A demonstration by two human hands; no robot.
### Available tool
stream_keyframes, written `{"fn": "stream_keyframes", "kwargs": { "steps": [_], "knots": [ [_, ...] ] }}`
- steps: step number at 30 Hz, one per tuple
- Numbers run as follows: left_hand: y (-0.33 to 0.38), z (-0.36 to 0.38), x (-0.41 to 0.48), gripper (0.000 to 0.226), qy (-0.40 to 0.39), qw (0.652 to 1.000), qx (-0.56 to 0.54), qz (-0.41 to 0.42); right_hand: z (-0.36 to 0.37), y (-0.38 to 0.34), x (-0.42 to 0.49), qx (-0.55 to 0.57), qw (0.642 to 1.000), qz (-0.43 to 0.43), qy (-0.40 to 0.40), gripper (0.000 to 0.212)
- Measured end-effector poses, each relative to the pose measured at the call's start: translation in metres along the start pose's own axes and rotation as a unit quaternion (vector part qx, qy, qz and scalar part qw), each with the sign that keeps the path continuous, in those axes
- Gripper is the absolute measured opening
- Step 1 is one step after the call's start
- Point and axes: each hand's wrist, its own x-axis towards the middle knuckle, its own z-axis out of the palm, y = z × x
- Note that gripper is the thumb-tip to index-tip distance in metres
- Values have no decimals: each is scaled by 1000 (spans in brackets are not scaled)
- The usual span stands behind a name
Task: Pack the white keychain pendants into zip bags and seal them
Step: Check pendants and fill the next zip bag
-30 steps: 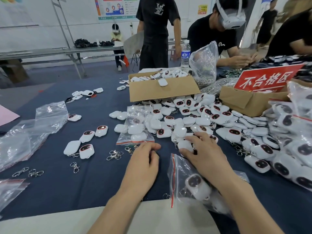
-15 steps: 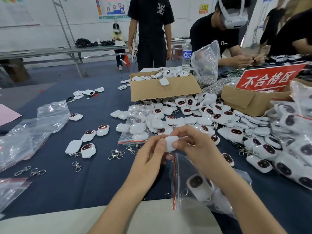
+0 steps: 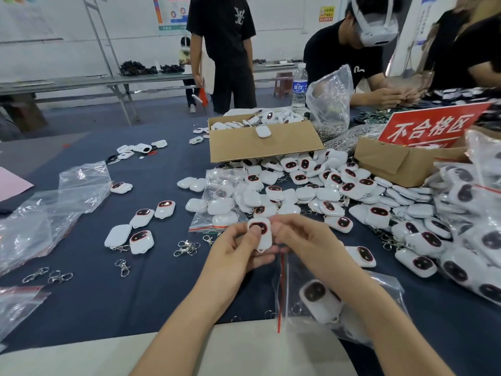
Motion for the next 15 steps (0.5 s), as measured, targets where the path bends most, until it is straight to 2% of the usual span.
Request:
{"fn": "stream_keyframes", "kwargs": {
  "steps": [5,11,15],
  "knots": [
    [0,1,-2,22,-38,999,25,-8,-3,6,1,2,1000,17,23,12],
    [0,-1,-2,13,-33,999,42,6,-3,7,1,10,1000,19,13,15],
    [-1,-2,-1,14,-34,998,47,7,-2,8,1,21,999,26,17,13]
  ]
}}
